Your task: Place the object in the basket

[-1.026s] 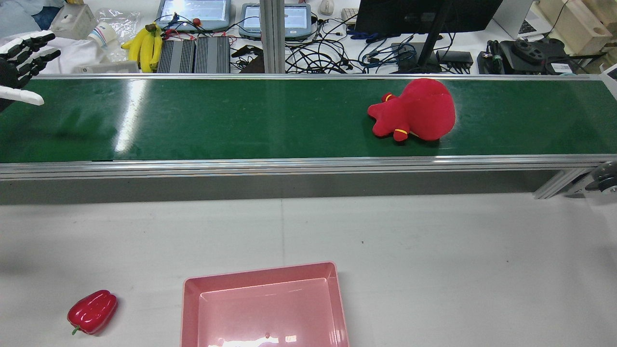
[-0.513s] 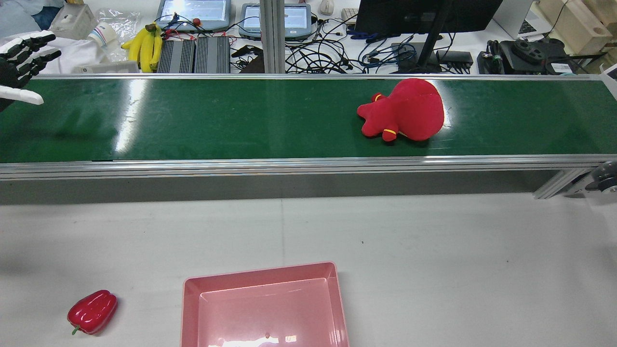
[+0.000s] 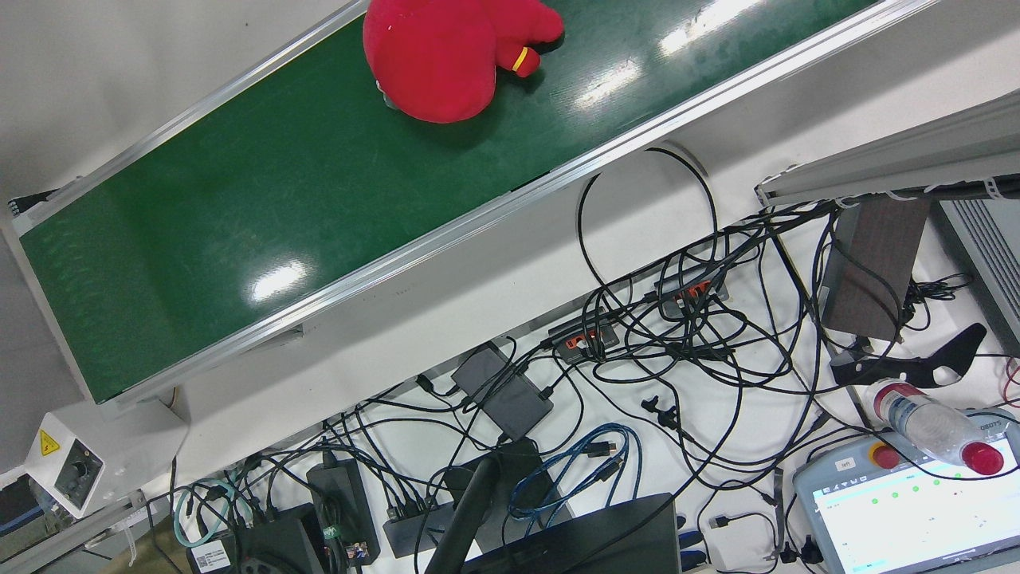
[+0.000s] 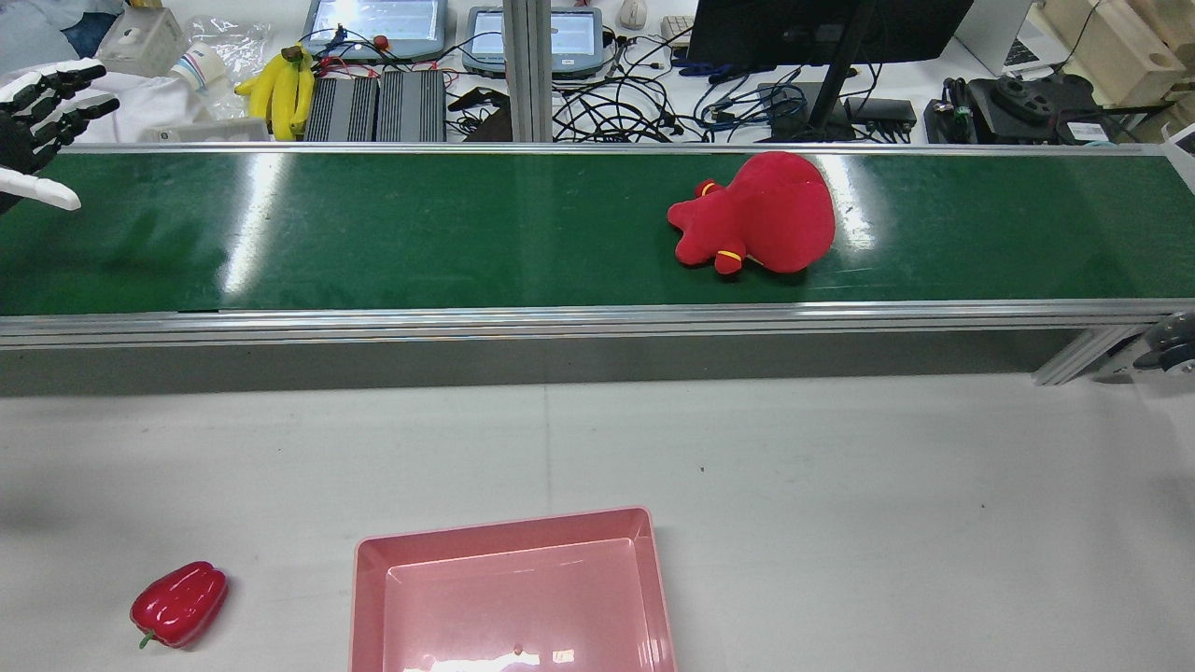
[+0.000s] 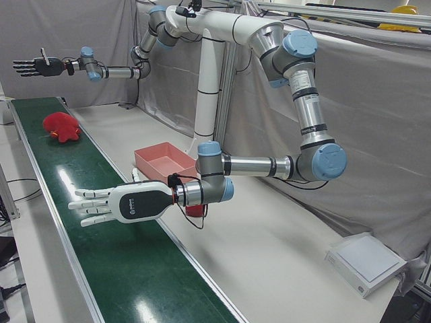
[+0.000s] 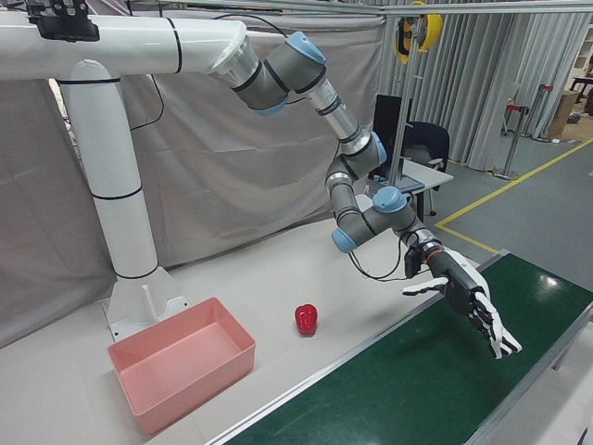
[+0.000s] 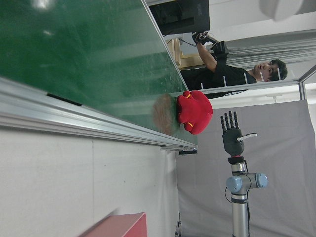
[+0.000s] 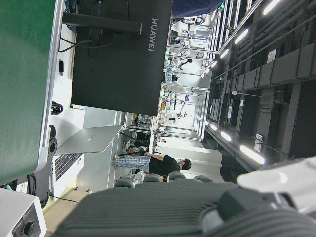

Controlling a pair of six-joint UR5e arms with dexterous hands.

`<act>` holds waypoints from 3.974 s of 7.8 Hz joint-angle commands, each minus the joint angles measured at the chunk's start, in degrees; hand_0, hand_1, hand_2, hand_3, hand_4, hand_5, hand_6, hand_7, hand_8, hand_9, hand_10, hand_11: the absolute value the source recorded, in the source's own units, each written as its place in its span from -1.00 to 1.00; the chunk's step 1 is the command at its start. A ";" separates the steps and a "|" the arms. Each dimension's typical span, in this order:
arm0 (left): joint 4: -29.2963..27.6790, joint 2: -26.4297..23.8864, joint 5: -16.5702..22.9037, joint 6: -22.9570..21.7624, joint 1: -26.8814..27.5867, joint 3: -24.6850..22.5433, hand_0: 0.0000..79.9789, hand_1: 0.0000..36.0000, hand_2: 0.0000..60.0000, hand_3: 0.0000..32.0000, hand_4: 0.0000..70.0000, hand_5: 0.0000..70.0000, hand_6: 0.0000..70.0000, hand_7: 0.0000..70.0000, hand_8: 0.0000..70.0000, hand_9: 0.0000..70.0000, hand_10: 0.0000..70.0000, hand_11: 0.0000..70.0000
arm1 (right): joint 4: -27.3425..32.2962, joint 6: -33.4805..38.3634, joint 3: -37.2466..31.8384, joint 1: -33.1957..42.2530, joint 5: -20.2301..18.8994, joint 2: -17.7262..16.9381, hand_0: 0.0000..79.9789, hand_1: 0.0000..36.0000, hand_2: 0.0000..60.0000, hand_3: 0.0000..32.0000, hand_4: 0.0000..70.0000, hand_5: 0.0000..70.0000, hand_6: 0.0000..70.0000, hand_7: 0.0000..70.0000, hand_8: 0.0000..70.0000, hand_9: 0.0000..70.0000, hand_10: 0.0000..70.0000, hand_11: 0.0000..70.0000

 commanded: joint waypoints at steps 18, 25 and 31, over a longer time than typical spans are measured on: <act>1.26 -0.09 0.00 0.44 -0.04 -0.45 0.56 -0.13 -1.00 -1.00 -0.78 -0.43 -0.93 -0.91 -0.74 -0.59 -1.00 -1.00 | 0.00 0.00 0.08 0.00 0.00 0.00 -1.00 -1.00 -1.00 -1.00 -1.00 -1.00 -1.00 -1.00 -1.00 -1.00 -1.00 -1.00; 1.34 -0.09 0.00 0.27 -0.04 -1.06 0.55 -0.12 -1.00 -1.00 -0.77 -0.43 -0.93 -0.91 -0.74 -0.59 -1.00 -1.00 | 0.00 0.00 0.00 0.00 0.00 0.00 -1.00 -1.00 -1.00 -1.00 -1.00 -1.00 -1.00 -1.00 -1.00 -1.00 -1.00 -1.00; 2.22 -0.09 0.00 0.26 -0.04 -1.85 0.55 -0.13 -1.00 -1.00 -0.78 -0.44 -0.93 -0.91 -0.74 -0.58 -1.00 -1.00 | 0.00 0.00 0.00 0.00 0.00 0.00 -1.00 -1.00 -1.00 -1.00 -1.00 -1.00 -1.00 -1.00 -1.00 -1.00 -1.00 -1.00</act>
